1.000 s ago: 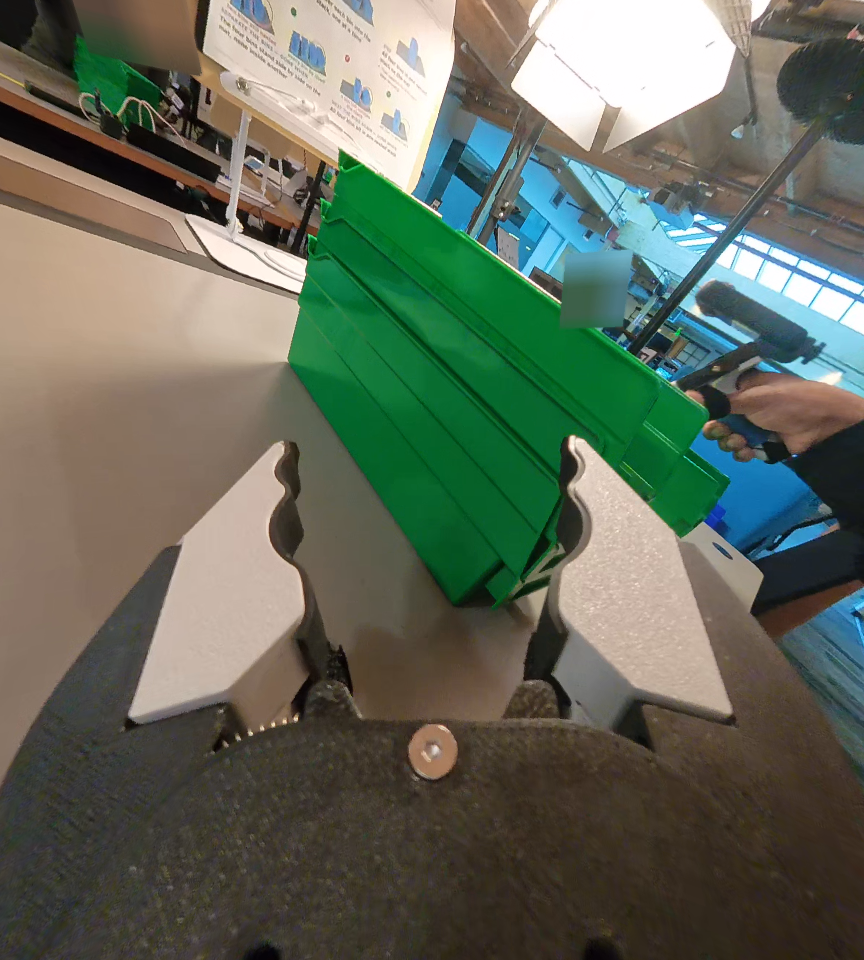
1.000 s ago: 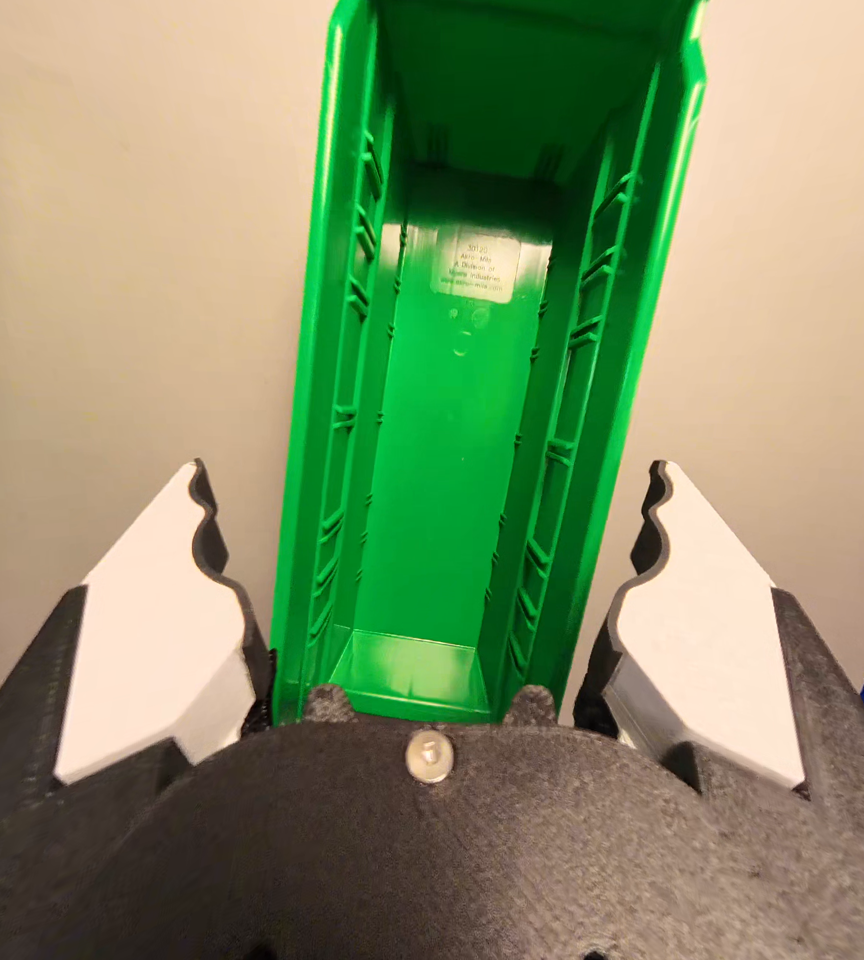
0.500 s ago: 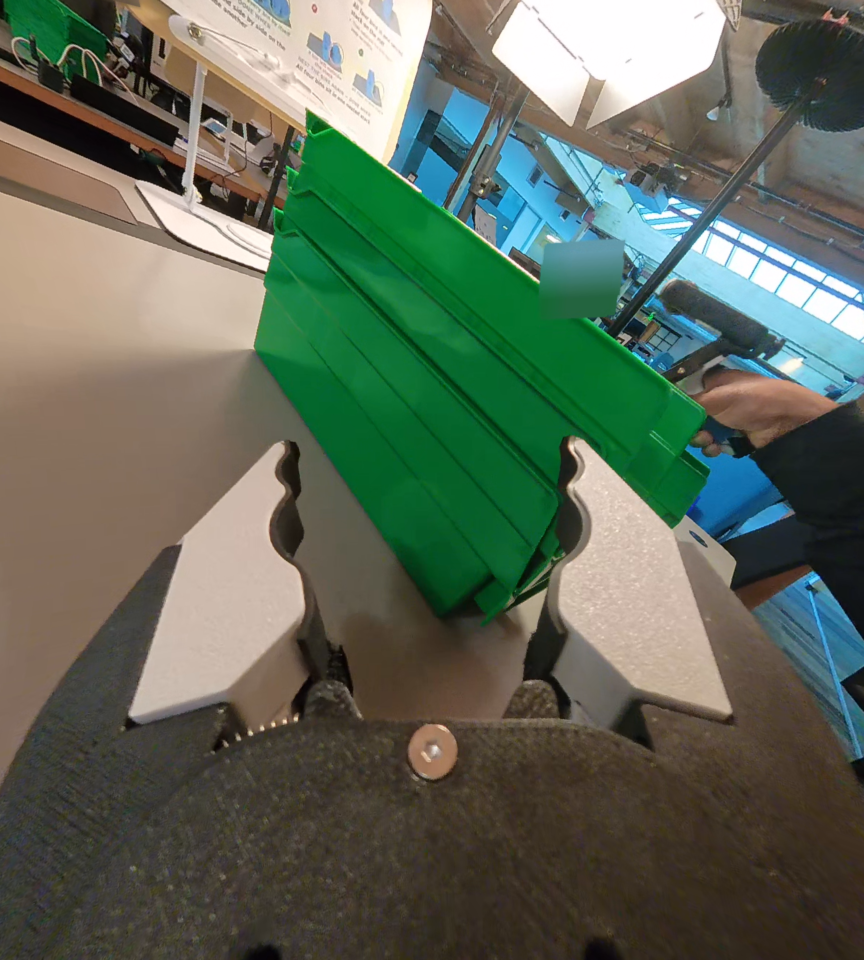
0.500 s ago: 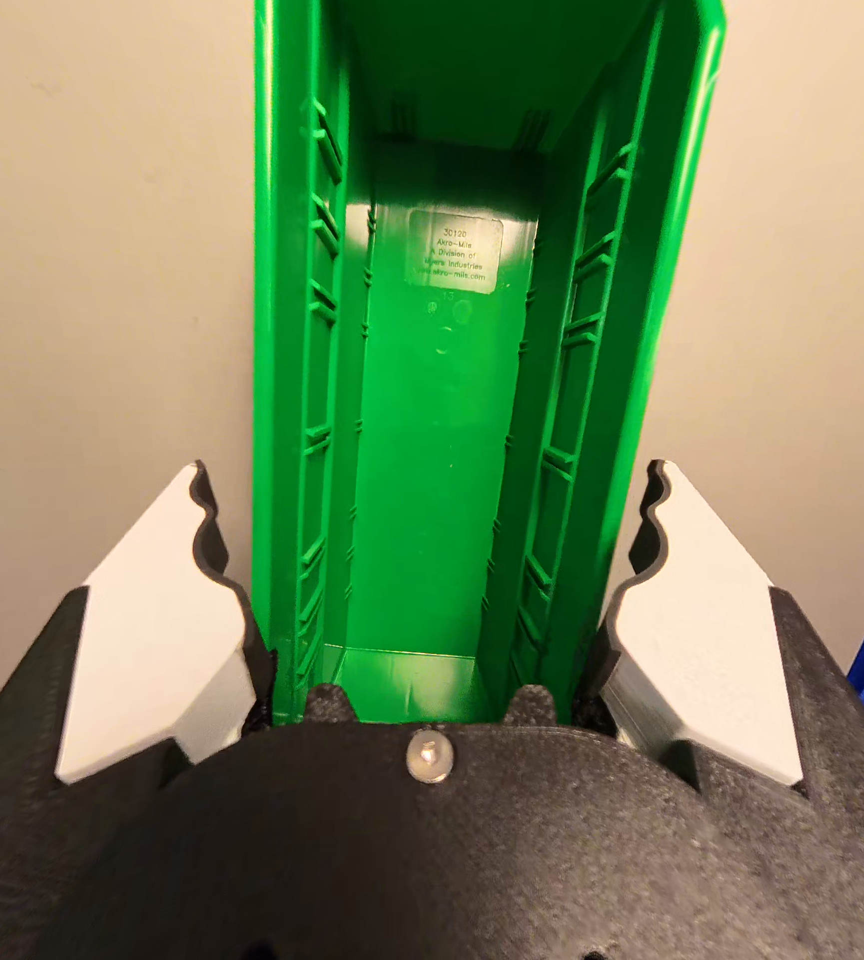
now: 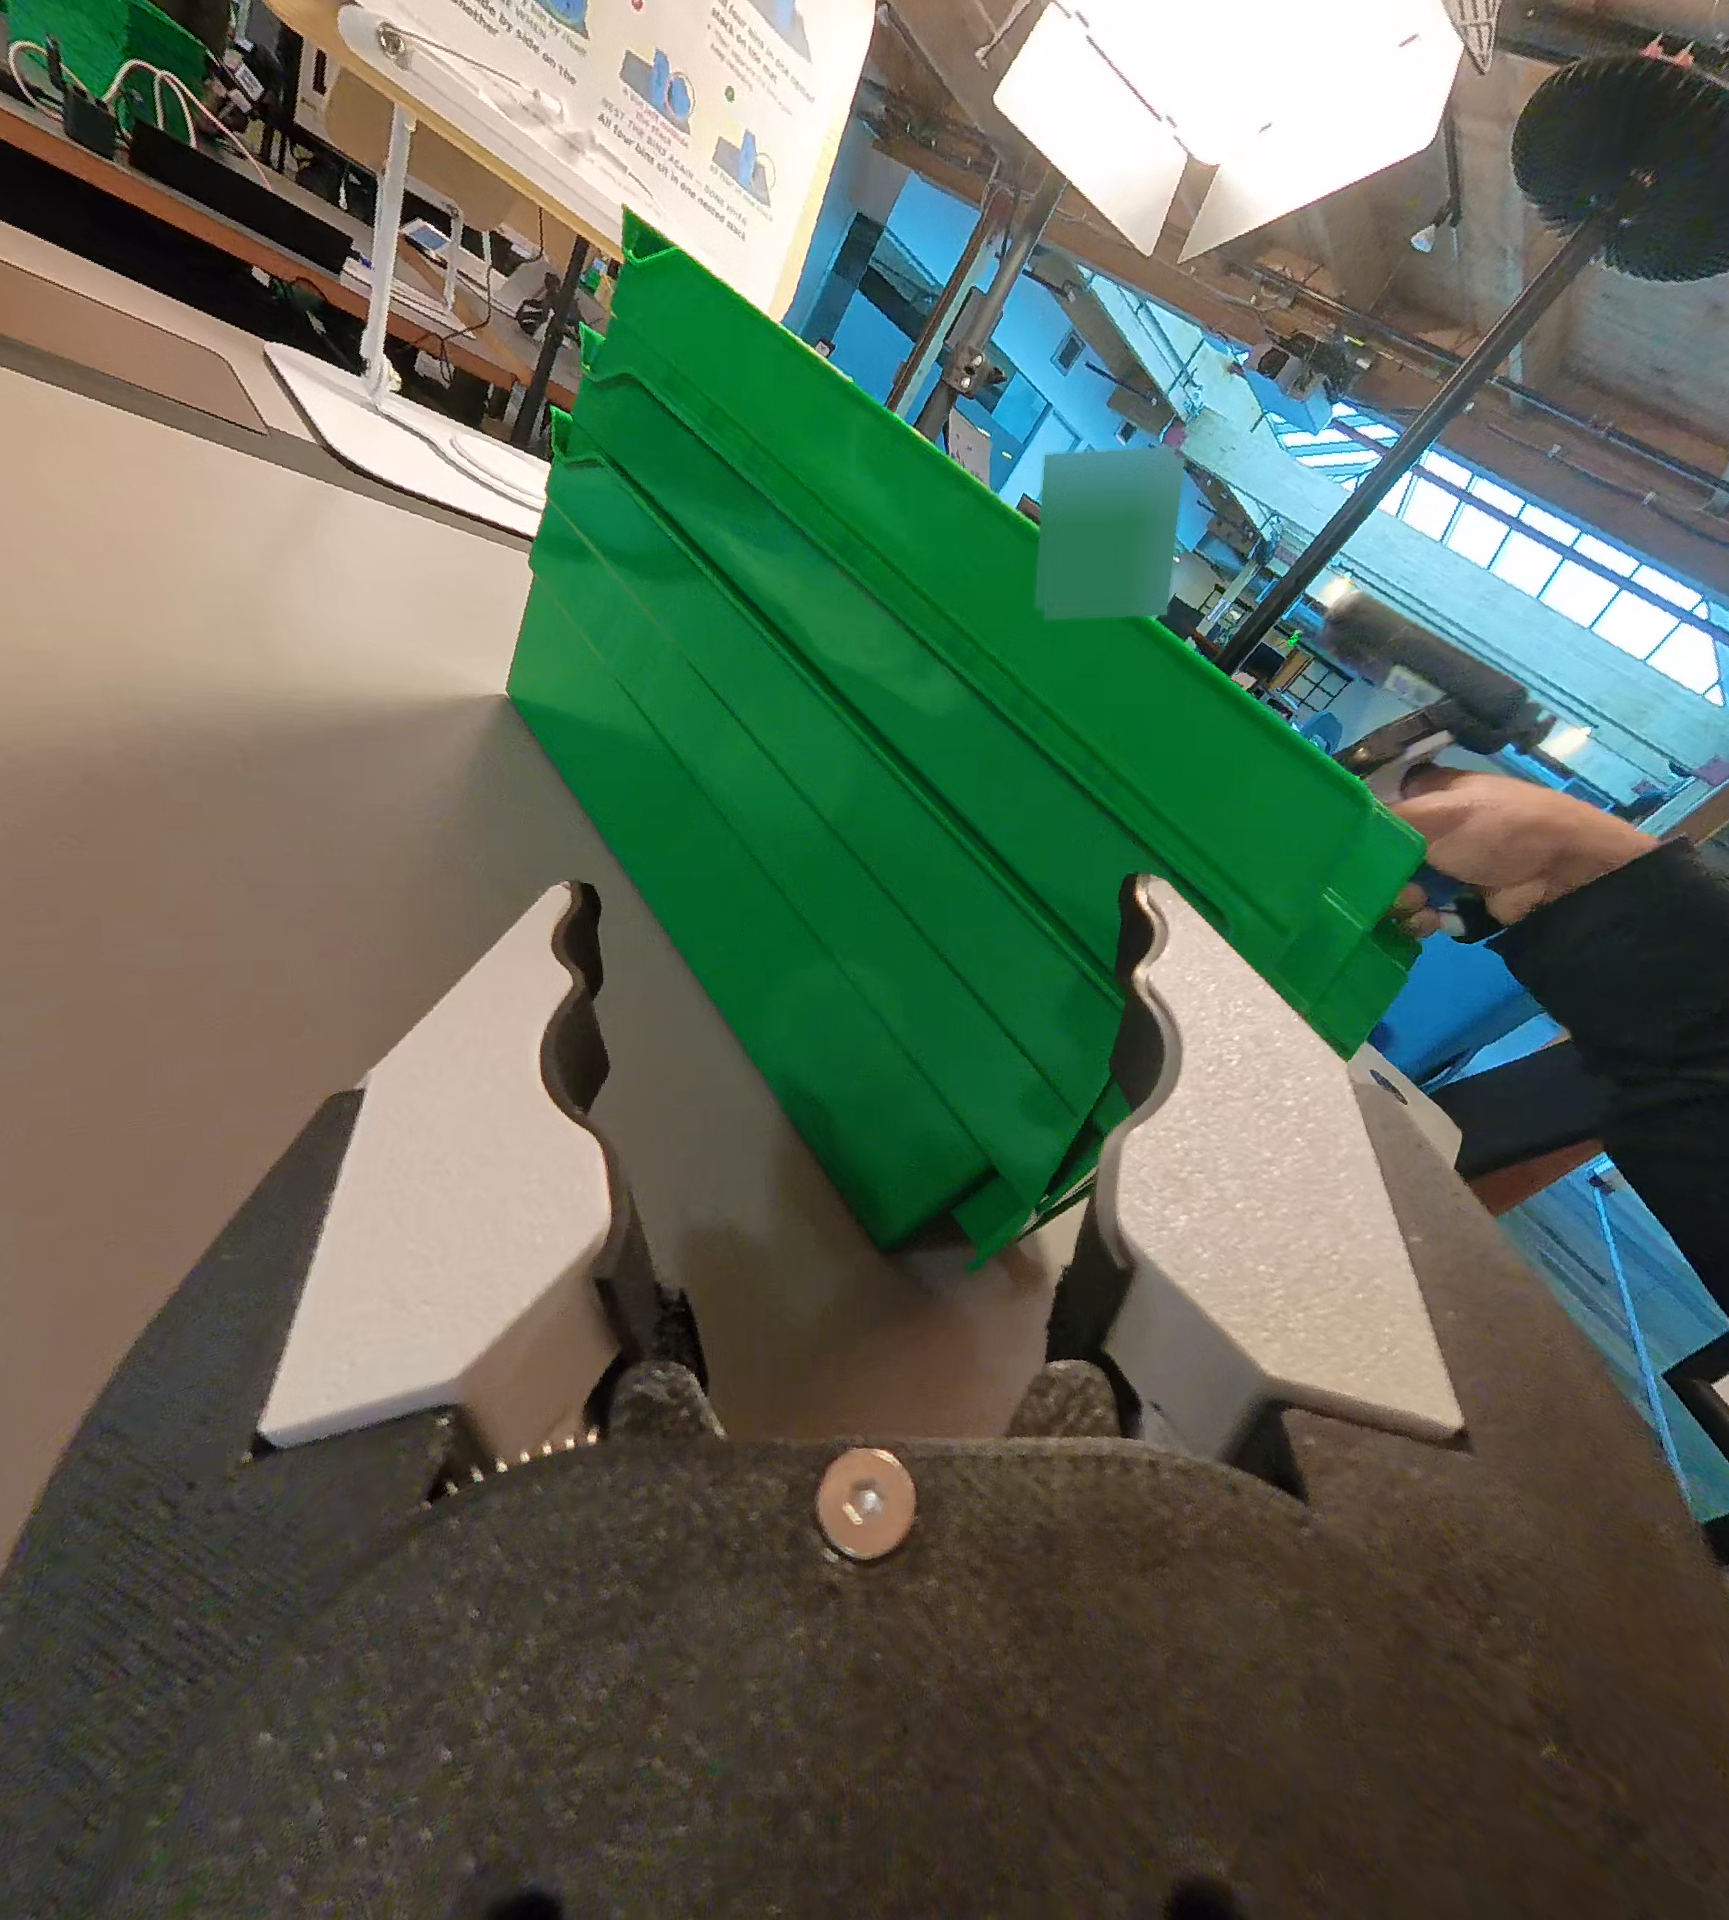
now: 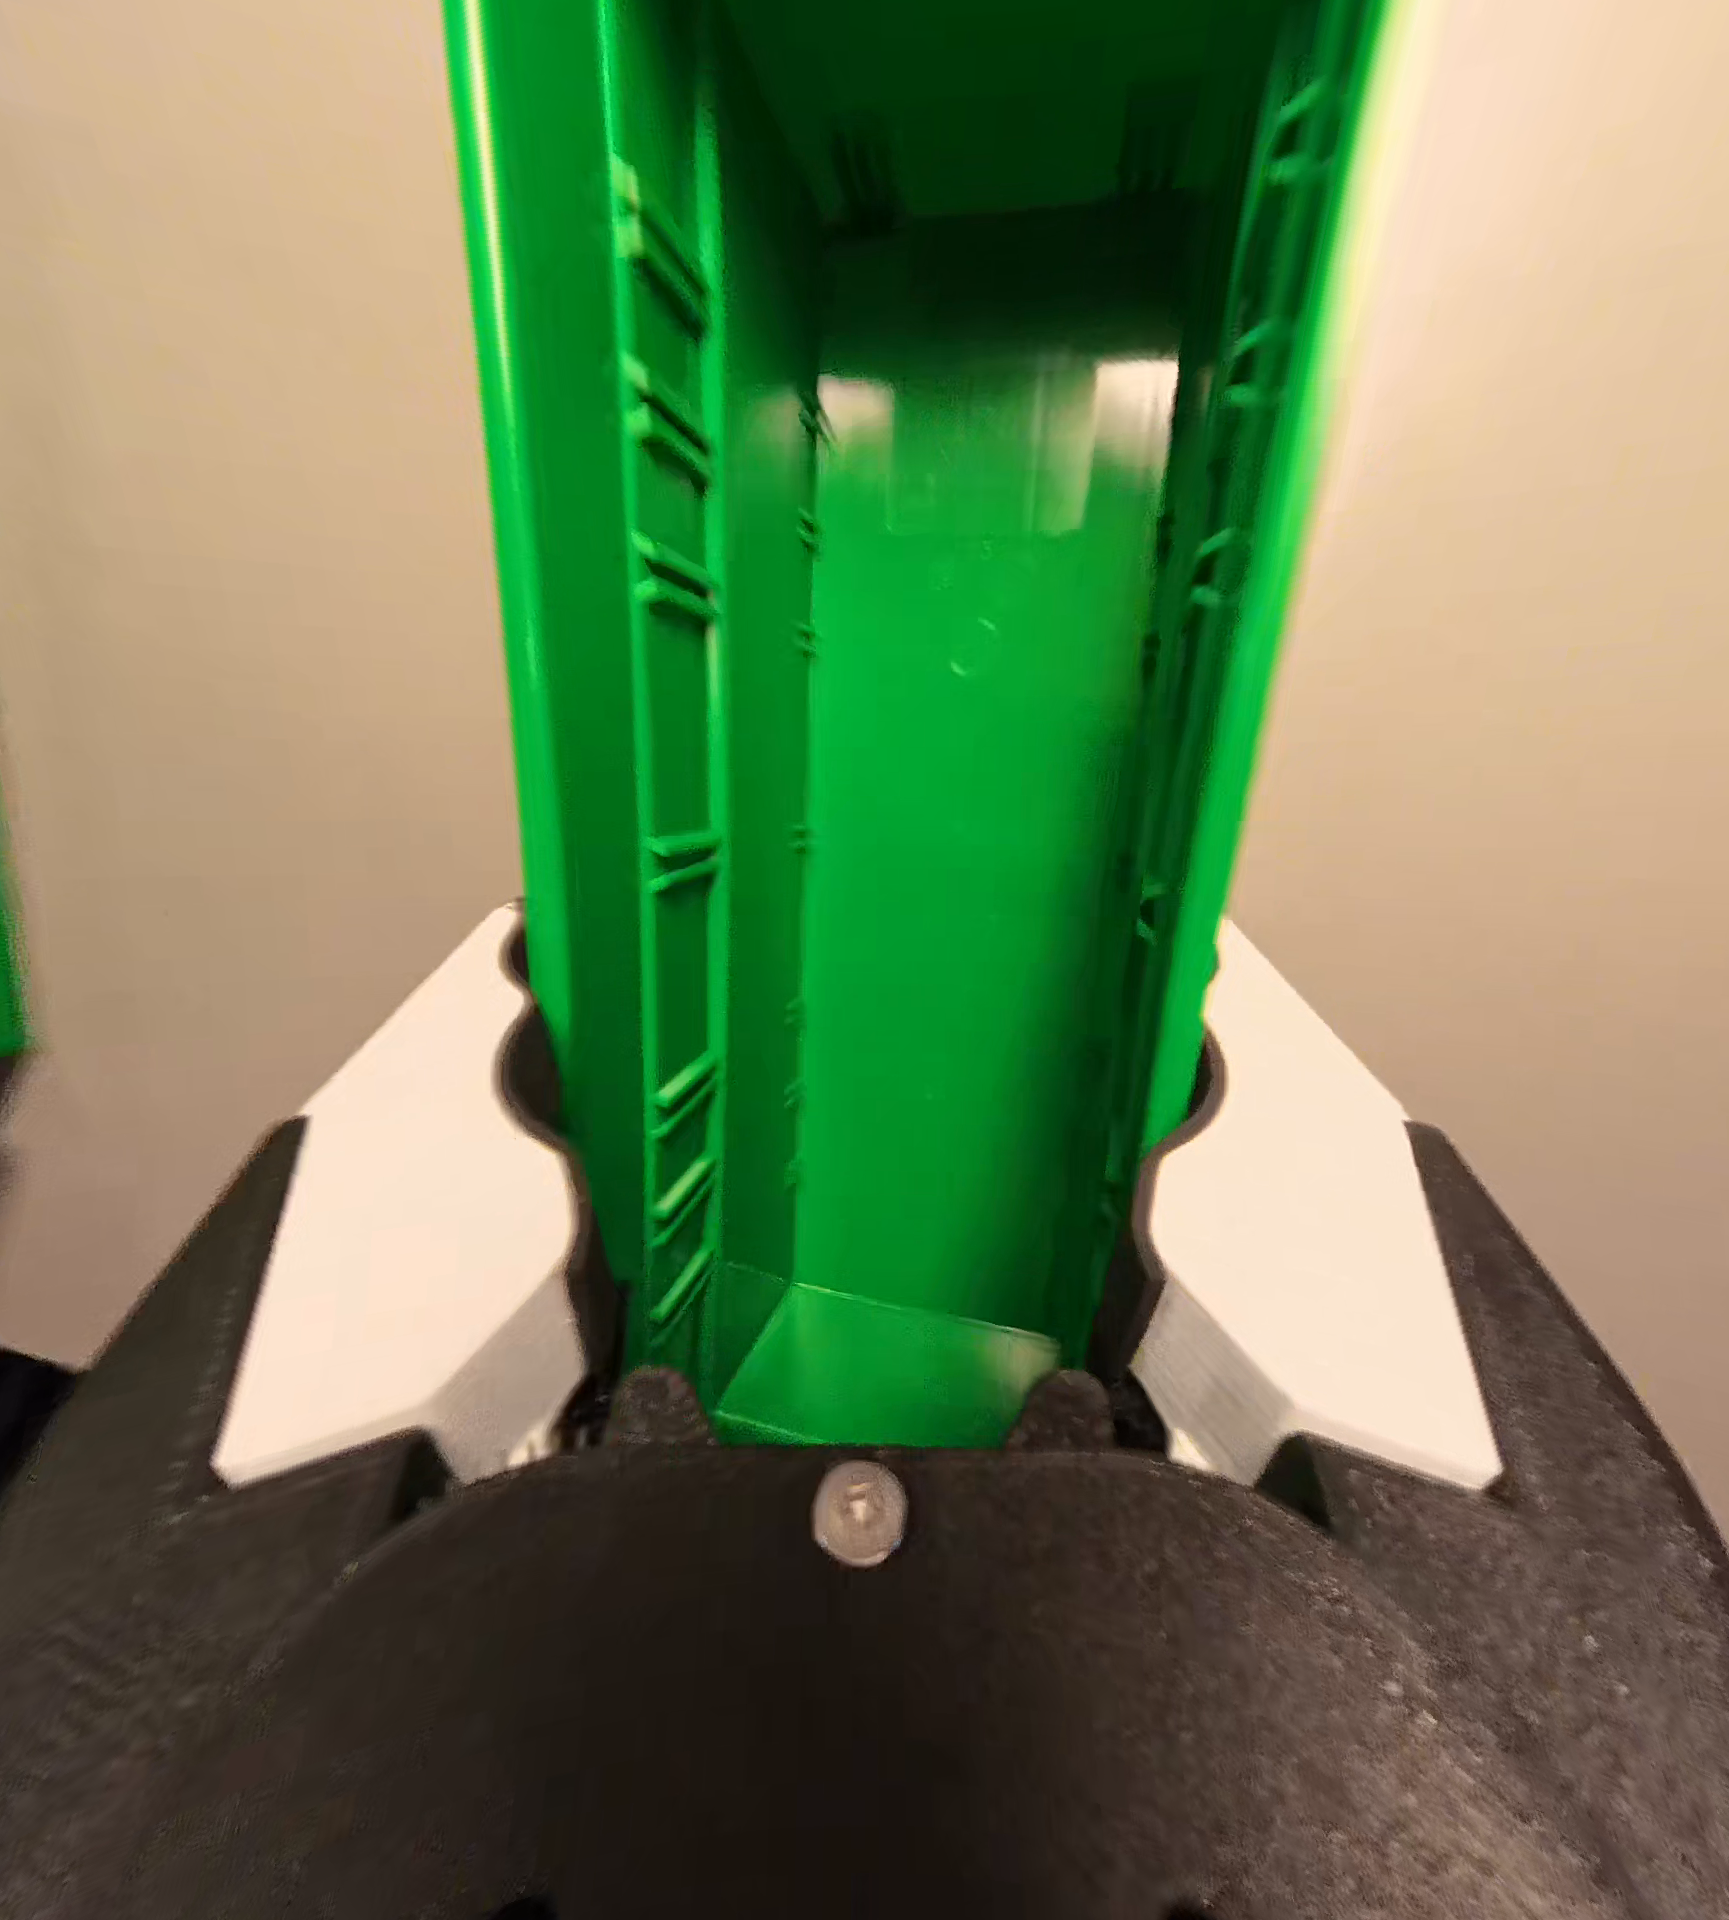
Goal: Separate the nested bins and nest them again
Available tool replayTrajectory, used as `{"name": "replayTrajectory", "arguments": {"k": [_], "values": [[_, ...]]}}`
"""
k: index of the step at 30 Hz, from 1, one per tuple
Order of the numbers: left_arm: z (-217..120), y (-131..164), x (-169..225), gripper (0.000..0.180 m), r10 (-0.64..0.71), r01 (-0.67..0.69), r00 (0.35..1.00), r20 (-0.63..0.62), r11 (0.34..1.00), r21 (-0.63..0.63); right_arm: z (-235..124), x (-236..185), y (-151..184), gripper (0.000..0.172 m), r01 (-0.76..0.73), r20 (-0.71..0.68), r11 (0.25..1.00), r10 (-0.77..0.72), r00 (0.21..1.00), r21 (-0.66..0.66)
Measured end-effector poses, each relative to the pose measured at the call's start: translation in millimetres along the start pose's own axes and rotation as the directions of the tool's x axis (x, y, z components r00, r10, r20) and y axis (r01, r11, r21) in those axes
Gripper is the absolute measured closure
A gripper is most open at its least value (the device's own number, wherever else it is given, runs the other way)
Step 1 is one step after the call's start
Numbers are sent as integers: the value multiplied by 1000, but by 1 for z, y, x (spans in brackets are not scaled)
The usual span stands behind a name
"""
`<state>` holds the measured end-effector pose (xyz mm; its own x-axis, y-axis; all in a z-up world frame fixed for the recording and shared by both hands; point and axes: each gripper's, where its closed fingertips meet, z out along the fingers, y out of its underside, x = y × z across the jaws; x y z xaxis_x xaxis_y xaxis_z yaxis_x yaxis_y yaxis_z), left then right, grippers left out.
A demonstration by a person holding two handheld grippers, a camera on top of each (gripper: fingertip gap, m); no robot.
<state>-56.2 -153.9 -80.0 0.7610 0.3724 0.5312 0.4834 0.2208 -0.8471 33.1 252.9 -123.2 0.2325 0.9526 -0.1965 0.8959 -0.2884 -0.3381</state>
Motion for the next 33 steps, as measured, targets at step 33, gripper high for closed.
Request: {"name": "replayTrajectory", "arguments": {"k": [33], "values": [[-4,-5,-6,92,-12,10,999,38,999,42,-109,-345,-73,57,-147,683,970,-23,730,191]]}}
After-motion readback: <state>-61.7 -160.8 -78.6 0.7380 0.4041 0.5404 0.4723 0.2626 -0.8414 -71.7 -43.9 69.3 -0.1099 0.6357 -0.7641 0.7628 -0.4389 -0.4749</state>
